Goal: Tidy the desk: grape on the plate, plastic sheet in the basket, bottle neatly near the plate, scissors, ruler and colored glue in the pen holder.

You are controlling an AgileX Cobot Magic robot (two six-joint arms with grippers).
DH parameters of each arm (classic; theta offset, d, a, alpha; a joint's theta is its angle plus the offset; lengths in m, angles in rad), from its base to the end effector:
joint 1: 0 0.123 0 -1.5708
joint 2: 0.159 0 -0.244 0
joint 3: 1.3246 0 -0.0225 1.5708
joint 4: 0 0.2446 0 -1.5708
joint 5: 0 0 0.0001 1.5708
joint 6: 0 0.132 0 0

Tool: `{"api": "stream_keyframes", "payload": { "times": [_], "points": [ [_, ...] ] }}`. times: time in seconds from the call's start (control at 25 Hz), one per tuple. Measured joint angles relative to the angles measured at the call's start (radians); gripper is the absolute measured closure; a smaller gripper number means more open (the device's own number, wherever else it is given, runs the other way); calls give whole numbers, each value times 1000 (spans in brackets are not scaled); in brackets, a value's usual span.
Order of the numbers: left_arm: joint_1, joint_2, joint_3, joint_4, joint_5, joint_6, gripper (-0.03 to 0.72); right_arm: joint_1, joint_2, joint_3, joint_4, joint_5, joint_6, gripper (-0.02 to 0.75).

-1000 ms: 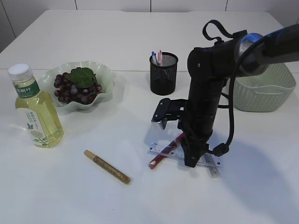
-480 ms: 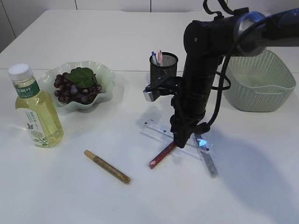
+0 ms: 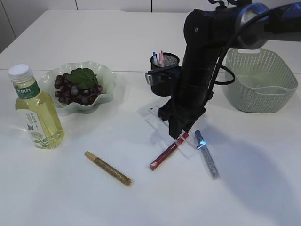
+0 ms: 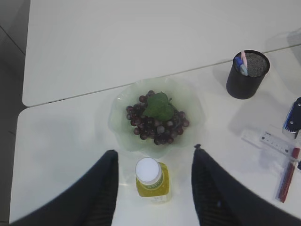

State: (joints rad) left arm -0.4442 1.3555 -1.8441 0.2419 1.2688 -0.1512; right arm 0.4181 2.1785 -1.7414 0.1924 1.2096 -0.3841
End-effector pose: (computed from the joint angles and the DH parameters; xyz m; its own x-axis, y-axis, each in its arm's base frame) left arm 0.2646 -0.0925 0.4373 -0.5893 0.1965 -0.7836 0.2131 0.9734 0.0838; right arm 0.3641 0.1876 0.1062 -0.7439 -0.6644 -0.0721 -0.6659 0.7277 0.1646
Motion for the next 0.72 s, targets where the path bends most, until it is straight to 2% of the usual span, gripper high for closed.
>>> {"api": "stream_keyframes", "payload": {
  "times": [0.32,0.72],
  "points": [
    [0,0,0,0,0,0,316,0,0,-1,-12,2,409,465],
    [0,0,0,0,0,0,316,0,-23,21,-35,-24,508,465]
  ]
}}
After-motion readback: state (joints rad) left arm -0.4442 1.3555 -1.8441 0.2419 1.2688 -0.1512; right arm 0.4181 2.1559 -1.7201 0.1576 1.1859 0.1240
